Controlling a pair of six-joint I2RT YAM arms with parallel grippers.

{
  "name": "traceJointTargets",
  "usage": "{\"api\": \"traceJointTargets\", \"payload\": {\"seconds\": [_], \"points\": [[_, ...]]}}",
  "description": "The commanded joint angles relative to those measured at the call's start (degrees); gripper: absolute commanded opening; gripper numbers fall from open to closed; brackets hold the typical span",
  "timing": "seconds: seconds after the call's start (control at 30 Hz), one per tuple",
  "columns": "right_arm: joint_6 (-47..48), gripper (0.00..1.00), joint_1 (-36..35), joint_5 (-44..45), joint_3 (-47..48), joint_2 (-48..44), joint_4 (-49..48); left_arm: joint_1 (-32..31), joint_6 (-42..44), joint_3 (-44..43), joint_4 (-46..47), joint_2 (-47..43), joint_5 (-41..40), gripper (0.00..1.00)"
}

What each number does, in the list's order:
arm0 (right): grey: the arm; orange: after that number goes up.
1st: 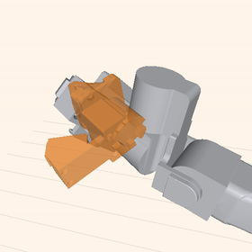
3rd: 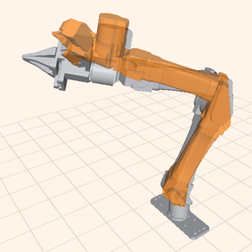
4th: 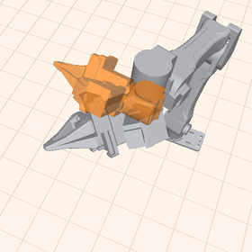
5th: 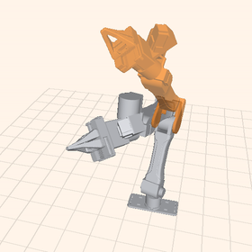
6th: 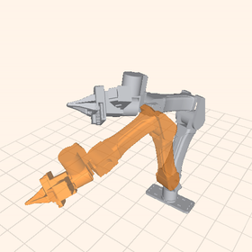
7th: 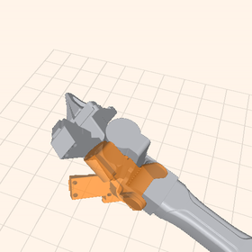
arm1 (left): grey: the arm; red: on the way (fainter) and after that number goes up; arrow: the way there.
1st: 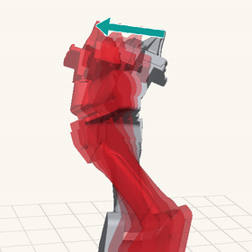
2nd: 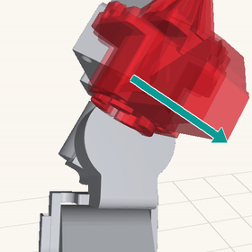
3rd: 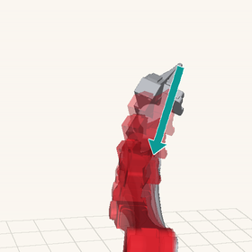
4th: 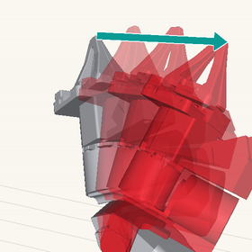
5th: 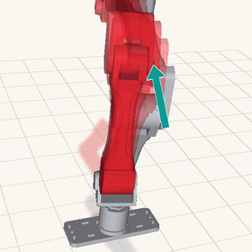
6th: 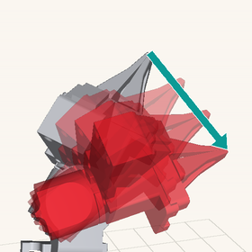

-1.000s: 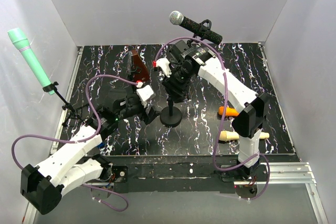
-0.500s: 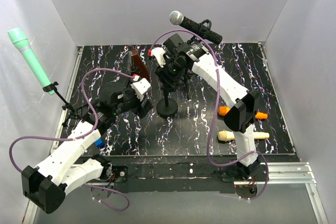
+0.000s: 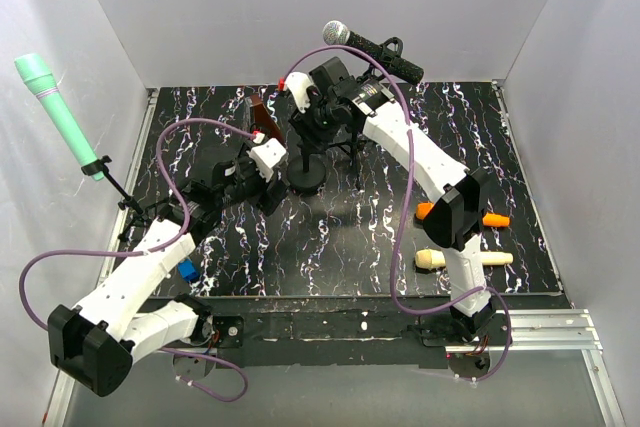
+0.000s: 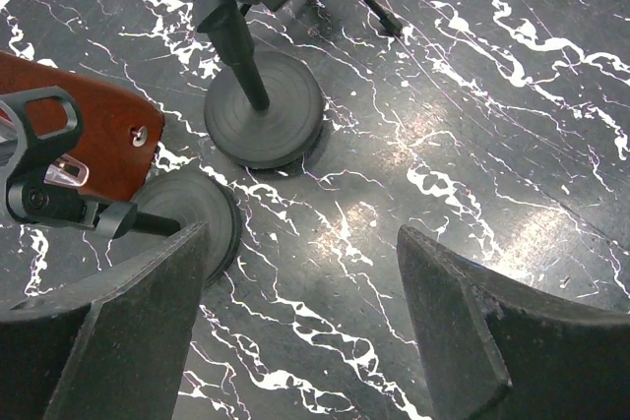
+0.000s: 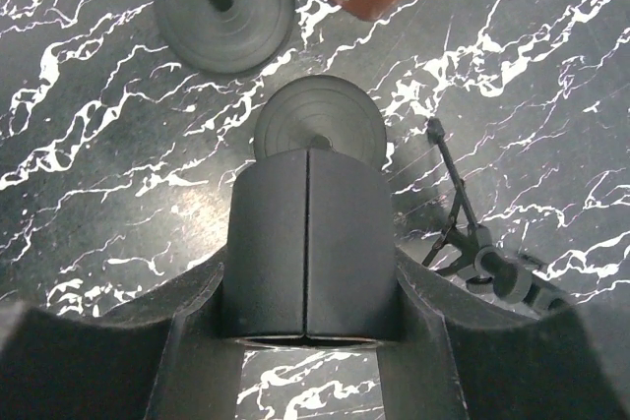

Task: Remove the microphone from the stand

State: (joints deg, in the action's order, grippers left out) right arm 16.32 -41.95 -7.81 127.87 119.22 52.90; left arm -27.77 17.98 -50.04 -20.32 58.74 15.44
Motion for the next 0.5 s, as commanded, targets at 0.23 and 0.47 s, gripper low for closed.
{"api": "traceJointTargets", "payload": {"seconds": [0.23,0.47], "points": [[-1.5,0.65,1.0,-4.2,2.8,-1.4,-4.2,1.0,0.0,-3.0,0.5,1.5,2.8,0.76],[-2.6,0.71,1.3,-9.3,7.3,-3.6,-1.8,1.1,-0.5,-5.0,1.7,3.7,3.8,0.76]]}}
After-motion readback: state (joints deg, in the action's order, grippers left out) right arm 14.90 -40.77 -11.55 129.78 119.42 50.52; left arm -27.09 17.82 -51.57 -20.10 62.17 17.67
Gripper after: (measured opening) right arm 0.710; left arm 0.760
